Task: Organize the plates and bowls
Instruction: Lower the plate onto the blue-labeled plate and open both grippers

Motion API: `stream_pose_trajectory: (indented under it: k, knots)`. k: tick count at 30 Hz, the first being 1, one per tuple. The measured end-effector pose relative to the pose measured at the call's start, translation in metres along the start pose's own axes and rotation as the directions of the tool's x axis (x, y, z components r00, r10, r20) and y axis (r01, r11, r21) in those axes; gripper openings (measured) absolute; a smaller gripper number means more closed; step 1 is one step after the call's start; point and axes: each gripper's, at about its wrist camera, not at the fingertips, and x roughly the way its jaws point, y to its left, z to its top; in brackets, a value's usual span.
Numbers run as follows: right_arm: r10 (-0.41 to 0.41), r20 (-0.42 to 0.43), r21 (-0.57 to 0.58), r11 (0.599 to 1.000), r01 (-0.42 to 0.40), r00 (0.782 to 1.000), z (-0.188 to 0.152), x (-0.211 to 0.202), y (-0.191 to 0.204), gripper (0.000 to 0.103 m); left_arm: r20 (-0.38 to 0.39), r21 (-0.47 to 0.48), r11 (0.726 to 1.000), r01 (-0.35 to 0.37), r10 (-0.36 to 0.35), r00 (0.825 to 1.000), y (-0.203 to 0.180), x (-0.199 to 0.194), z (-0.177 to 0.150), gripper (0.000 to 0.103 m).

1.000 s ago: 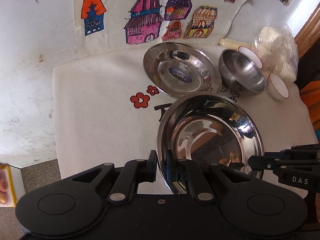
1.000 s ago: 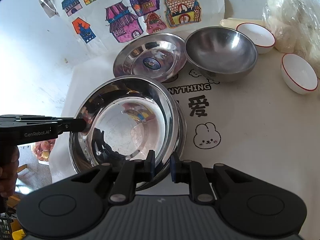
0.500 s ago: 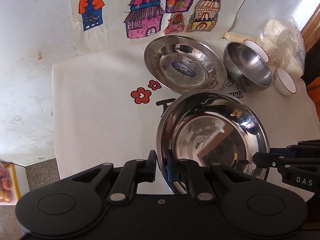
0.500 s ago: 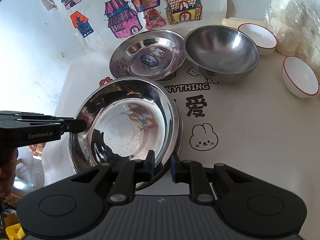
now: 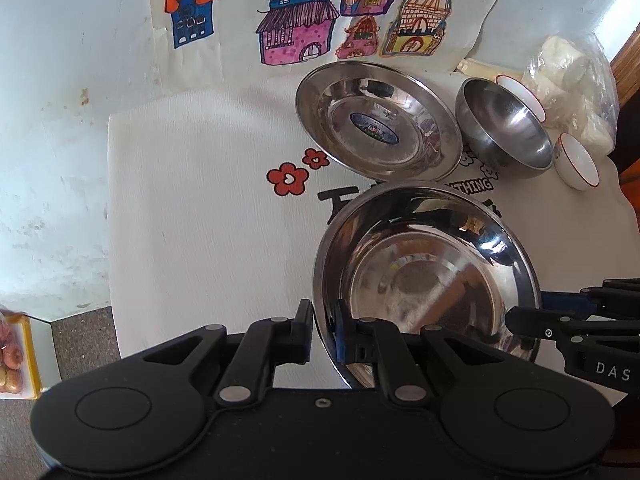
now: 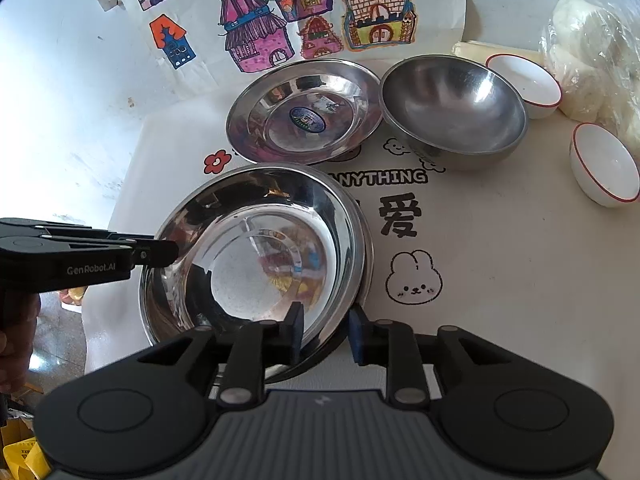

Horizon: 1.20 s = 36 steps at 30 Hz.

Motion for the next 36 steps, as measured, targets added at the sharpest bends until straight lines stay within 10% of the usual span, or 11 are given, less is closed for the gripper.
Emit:
stream_pose_trajectory:
  k: [11, 18, 21, 28, 36]
  knots:
    - [0.009, 0.018, 0.010, 1.000, -0.009, 1.000, 0.001, -0.003, -0.003, 0.035, 0.034, -0.027, 1.000, -0.006, 0.007, 0.999, 0.008, -0.010, 0.007, 0.021]
    - [0.014, 0.076, 0.052, 0.998, -0.018, 0.997, 0.011, -0.009, -0.008, 0.058, 0.113, -0.086, 0.995, -0.040, 0.050, 0.992, 0.018, -0.015, 0.031, 0.086]
    - [0.026, 0.100, 0.096, 0.995, -0.036, 0.995, 0.020, -0.010, -0.014, 0.072, 0.141, -0.127, 0.991, -0.050, 0.067, 0.988, 0.022, -0.013, 0.048, 0.099]
    - [0.083, 0.161, 0.259, 0.958, -0.123, 0.983, 0.043, -0.004, -0.031, 0.094, 0.145, -0.190, 0.982, 0.009, 0.019, 0.989, 0.029, 0.010, 0.093, 0.102]
    - [0.076, 0.218, 0.415, 0.895, -0.163, 0.973, 0.055, 0.021, -0.043, 0.096, 0.114, -0.079, 0.997, -0.008, 0.017, 0.993, 0.026, 0.042, 0.138, 0.102]
